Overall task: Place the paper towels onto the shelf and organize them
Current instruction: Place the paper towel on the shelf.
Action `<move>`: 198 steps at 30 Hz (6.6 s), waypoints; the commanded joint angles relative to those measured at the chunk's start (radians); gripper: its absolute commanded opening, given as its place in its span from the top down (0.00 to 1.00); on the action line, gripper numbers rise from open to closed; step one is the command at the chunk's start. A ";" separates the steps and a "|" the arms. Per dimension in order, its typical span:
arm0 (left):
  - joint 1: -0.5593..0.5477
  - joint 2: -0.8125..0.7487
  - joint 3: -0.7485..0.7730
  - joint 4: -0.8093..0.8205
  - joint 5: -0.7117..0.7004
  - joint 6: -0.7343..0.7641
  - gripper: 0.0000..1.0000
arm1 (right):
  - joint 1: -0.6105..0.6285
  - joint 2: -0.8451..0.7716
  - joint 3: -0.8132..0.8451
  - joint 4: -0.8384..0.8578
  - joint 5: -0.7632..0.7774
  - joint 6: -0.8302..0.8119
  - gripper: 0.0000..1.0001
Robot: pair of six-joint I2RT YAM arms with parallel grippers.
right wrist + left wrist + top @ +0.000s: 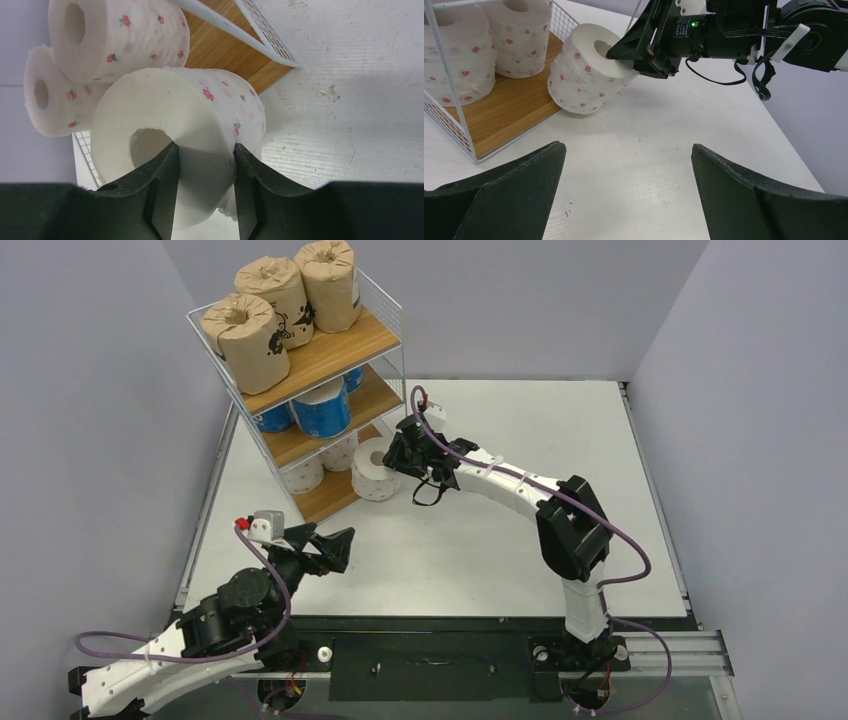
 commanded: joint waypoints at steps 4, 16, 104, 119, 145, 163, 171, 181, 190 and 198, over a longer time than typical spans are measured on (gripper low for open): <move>0.003 -0.027 0.038 -0.019 -0.009 -0.018 0.03 | -0.007 0.026 0.065 0.103 0.086 0.080 0.69; 0.003 -0.066 0.036 -0.052 -0.020 -0.032 0.03 | -0.012 0.115 0.161 0.091 0.105 0.139 0.70; 0.003 -0.098 0.035 -0.100 -0.055 -0.068 0.03 | 0.016 0.144 -0.366 1.000 -0.047 0.311 1.00; 0.003 -0.088 0.030 -0.091 -0.057 -0.063 0.03 | -0.003 0.188 -0.295 0.947 -0.068 0.289 1.00; 0.003 -0.081 0.031 -0.077 -0.049 -0.059 0.03 | 0.001 -0.046 -0.400 0.923 -0.201 0.102 1.00; 0.004 -0.055 0.036 -0.071 -0.042 -0.066 0.03 | -0.114 -0.040 -0.492 0.888 -0.131 0.113 1.00; 0.003 -0.054 0.031 -0.064 -0.043 -0.068 0.03 | -0.111 0.041 -0.407 0.856 -0.114 0.127 1.00; 0.003 -0.058 0.031 -0.067 -0.042 -0.067 0.03 | -0.061 0.126 -0.288 0.827 -0.159 0.124 1.00; 0.003 -0.062 0.031 -0.077 -0.040 -0.075 0.03 | -0.043 0.150 -0.251 0.814 -0.163 0.128 1.00; 0.003 -0.066 0.034 -0.082 -0.039 -0.075 0.03 | -0.081 0.040 -0.383 0.848 -0.157 0.119 1.00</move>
